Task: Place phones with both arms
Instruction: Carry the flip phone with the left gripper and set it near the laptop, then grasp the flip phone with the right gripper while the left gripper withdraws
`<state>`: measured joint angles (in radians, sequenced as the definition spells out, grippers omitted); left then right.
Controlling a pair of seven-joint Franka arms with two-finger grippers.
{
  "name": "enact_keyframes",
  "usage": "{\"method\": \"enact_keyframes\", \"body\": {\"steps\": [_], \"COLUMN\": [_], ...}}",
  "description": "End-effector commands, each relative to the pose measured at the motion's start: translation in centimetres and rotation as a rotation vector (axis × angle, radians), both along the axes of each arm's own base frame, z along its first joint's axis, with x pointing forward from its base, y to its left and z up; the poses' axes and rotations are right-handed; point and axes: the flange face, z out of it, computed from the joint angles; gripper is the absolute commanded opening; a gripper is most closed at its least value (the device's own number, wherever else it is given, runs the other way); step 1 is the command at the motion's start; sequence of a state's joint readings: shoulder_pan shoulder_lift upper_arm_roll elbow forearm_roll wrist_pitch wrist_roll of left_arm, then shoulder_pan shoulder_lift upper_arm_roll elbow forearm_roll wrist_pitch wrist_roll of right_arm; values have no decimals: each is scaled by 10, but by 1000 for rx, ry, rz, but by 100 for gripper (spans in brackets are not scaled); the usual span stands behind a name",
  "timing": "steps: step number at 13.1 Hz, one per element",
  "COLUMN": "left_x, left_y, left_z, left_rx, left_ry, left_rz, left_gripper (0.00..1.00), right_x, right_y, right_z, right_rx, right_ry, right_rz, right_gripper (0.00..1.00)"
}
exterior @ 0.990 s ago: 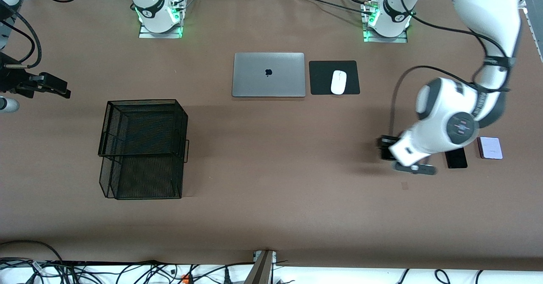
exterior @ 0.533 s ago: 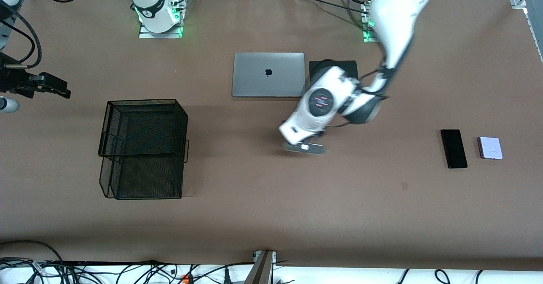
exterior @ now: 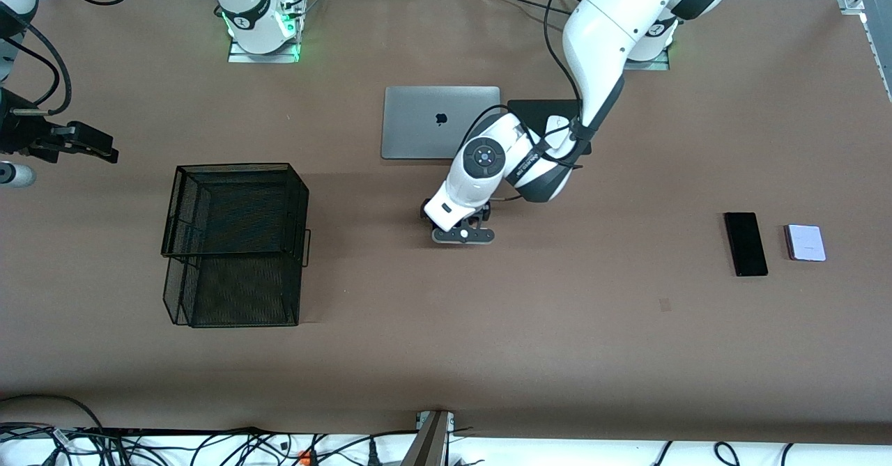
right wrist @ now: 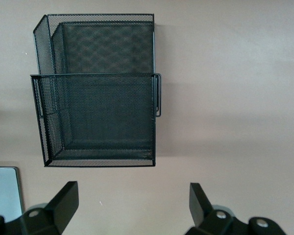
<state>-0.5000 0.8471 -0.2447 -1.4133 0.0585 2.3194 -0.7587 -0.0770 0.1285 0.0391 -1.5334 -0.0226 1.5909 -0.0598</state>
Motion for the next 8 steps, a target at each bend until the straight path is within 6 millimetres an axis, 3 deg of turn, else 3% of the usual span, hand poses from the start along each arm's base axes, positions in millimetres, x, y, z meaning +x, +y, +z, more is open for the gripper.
{"method": "enact_keyframes", "body": {"steps": [1, 3, 5, 8], "left_x": [31, 56, 80, 107], "left_y": [50, 111, 186, 302], "left_z": [59, 97, 123, 138], "left_rx": [91, 159, 185, 188], "left_ry": [2, 41, 92, 155], "left_rz": [48, 70, 31, -16], "left_gripper": [100, 100, 100, 100], "right_x": [12, 25, 36, 31], "right_y": [24, 65, 111, 224], "right_z": [-13, -33, -59, -92], "right_rx": [4, 5, 8, 1], "right_ry": [-22, -36, -35, -43], "right_rz": [48, 87, 40, -26], "right_gripper": [100, 100, 100, 100]}}
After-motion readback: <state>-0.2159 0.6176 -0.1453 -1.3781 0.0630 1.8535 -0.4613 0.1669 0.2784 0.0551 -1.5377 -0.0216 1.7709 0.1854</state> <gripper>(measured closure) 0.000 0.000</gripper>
